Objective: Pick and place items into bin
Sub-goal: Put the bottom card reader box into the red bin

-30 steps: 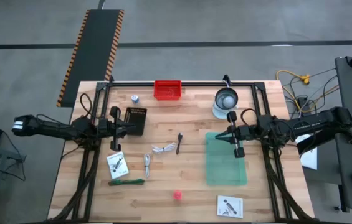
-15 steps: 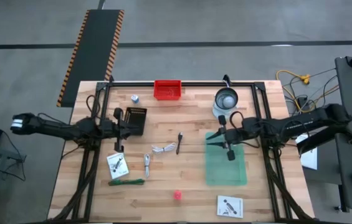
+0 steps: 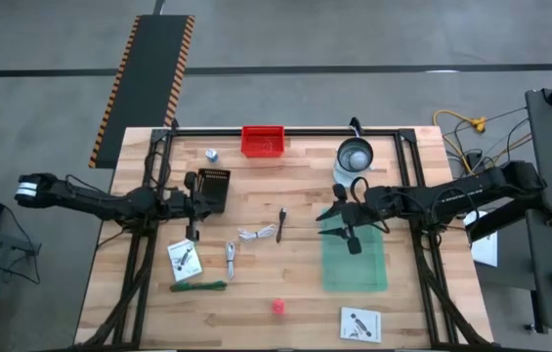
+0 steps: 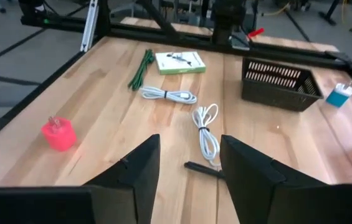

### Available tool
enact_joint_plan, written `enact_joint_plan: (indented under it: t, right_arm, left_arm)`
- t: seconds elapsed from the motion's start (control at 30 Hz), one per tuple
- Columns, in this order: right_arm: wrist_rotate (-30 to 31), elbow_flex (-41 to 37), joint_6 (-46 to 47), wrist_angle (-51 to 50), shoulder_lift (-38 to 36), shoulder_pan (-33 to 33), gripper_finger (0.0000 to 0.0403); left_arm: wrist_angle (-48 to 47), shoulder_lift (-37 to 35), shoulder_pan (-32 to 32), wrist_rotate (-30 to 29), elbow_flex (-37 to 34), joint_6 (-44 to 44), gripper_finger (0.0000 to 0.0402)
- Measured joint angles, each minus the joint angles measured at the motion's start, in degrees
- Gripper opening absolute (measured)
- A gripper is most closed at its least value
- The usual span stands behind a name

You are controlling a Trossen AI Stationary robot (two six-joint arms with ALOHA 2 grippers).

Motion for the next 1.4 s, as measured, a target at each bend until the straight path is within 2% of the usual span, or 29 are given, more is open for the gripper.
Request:
enact_joint_plan:
  t: [0.17, 0.37, 0.5, 0.77, 1.1, 1.27, 1.4]
  right_arm:
    - [0.04, 1.39, -1.99, -1.44, 0.46, 0.0, 0.0147]
    - [-0.18, 1.41, -1.87, -1.49, 0.27, 0.0, 0.0139]
    - [-3.22, 1.4, -0.27, -1.58, 0.35, 0.04, 0.0141]
    - [-3.37, 1.39, 13.06, -0.2, 0.22, 1.07, 0.015]
    - [-2.88, 1.39, 16.2, 0.9, 0.22, 6.9, 0.0147]
    - [-2.45, 1.59, 16.78, 1.06, 0.24, 10.43, 0.0146]
    - [2.25, 4.13, 17.53, -1.29, 0.28, 14.63, 0.0146]
  left_arm:
    - [5.48, 2.47, 0.02, 0.0, -0.04, 0.31, 0.0011]
    - [6.36, 6.29, 0.0, 0.0, -0.07, 0.31, 0.0011]
    - [6.93, 8.04, 0.02, 0.02, 0.13, 0.24, 0.0011]
    - [10.14, 10.09, 0.0, 0.0, 0.13, 0.13, 0.0011]
    - [14.01, 13.14, 0.0, 0.02, 0.13, 7.21, 0.0011]
    - [14.48, 14.41, 0.0, 0.02, 0.46, 7.86, 0.0011]
    - [16.75, 15.59, 0.0, 0.04, 0.46, 7.93, 0.0011]
